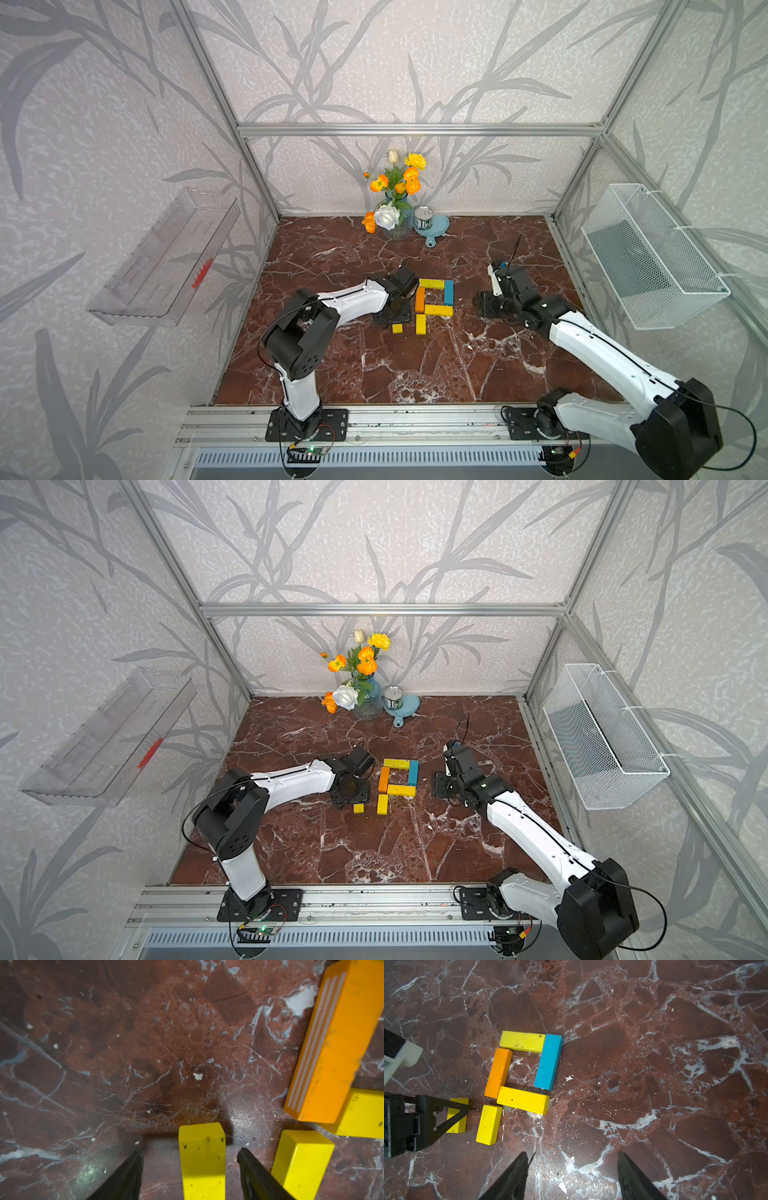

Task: Assemble the letter p with building blocks
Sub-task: Pick up the building block from the center of the board.

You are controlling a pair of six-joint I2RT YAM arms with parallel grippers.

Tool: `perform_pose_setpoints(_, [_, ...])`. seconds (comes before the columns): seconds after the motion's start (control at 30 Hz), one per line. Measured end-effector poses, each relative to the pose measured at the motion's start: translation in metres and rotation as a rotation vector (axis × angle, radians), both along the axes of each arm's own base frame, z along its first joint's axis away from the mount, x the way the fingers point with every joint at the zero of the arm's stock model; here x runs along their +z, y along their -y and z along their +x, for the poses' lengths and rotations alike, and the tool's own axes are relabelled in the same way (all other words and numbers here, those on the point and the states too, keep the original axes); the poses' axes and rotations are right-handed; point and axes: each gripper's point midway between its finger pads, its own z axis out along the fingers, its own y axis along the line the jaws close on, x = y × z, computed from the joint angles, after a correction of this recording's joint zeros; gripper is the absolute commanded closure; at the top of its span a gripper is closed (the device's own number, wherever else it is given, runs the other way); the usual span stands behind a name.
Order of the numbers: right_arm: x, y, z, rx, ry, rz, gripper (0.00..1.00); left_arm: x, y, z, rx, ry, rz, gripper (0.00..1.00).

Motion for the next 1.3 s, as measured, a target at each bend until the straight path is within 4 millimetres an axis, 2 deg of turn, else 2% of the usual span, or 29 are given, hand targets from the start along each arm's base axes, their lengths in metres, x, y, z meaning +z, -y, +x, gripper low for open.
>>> perform_pose_setpoints(0.17, [0.0,0.0,0.0,0.0,0.0,0.001,0.32,-0.002,0.001,0.0,-0.004,-0.001,0.002,0.36])
perform_pose_setpoints(0.37, [0.0,-0.001,-0.001,0.004,-0.003,0.006,0.32,-0.002,0.005,0.0,-0.009,0.002,-0.01,0.67])
perform_pose_setpoints(0.77, [-0.002,-0.001,-0.001,0.002,-0.007,0.006,0.32,-0.001,0.006,0.0,-0.025,0.009,-0.019,1.0])
perform_pose_setpoints(0.93, [-0.003,-0.001,-0.002,0.002,-0.009,0.005,0.31,0.011,0.002,-0.009,-0.063,0.02,-0.019,1.0])
perform_pose_setpoints(1.13, [-0.001,-0.001,0.0,0.004,0.0,0.007,0.31,0.048,0.023,-0.03,-0.188,0.099,-0.09,1.0])
perform_pose_setpoints(1.2, [-0.001,-0.002,0.001,0.005,0.002,0.007,0.29,0.051,0.027,-0.042,-0.221,0.098,-0.103,1.0])
perform_pose_setpoints(1.3, [0.001,-0.003,0.004,0.005,0.003,0.006,0.27,0.042,0.03,-0.06,-0.261,0.071,-0.096,1.0])
